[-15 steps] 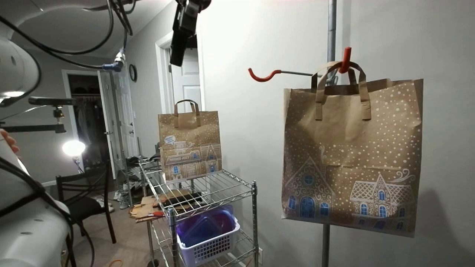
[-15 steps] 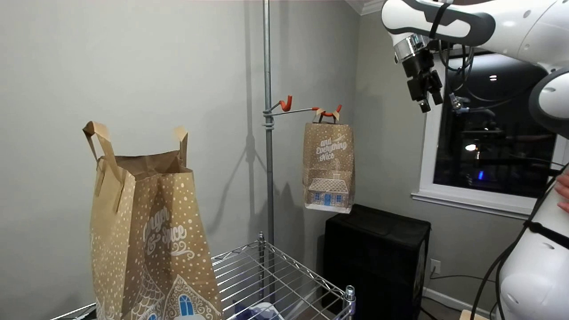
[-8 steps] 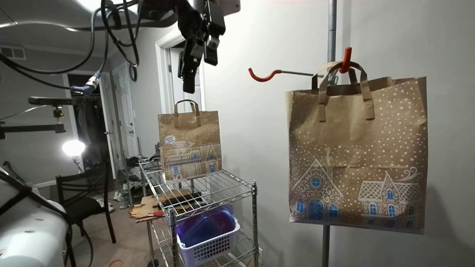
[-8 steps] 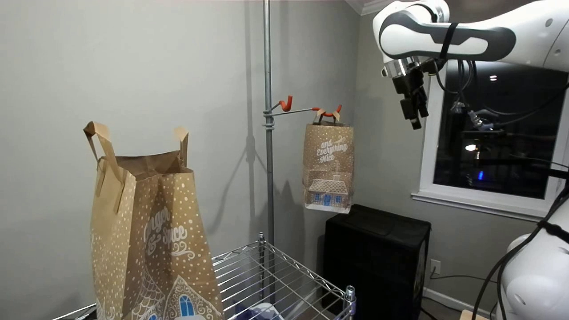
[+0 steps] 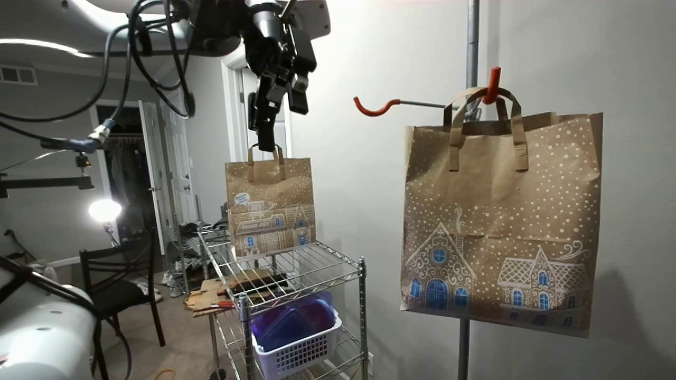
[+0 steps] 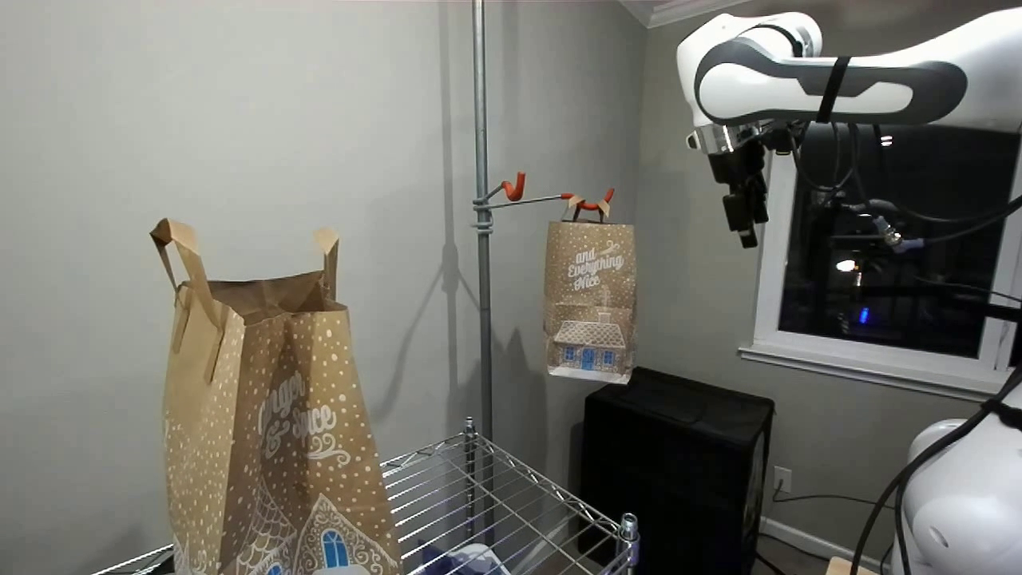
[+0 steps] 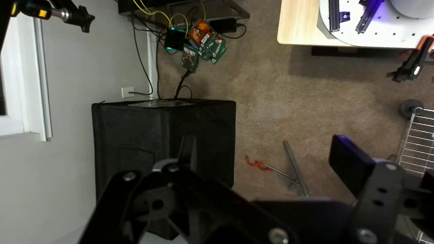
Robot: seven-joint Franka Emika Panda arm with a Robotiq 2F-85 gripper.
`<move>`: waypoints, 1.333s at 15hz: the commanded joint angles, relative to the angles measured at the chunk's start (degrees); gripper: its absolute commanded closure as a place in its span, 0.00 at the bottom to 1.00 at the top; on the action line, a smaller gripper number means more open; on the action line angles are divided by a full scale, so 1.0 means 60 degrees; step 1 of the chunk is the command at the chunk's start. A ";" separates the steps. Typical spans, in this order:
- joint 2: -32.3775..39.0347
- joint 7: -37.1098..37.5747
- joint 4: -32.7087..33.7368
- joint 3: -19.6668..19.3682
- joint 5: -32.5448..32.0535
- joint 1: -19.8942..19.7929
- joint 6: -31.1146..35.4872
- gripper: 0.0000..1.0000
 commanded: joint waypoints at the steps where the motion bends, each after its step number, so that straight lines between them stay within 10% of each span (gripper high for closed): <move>1: 0.0045 0.0011 0.0060 -0.0028 -0.0015 0.0058 -0.0043 0.00; 5: 0.0076 0.0010 0.0085 -0.0028 -0.0015 0.0056 -0.0043 0.00; 10: 0.0075 0.1296 0.0304 0.1659 0.1073 0.0876 -0.0198 0.00; 20: 0.2608 0.8440 0.2842 0.5535 0.4220 0.1498 0.0654 0.00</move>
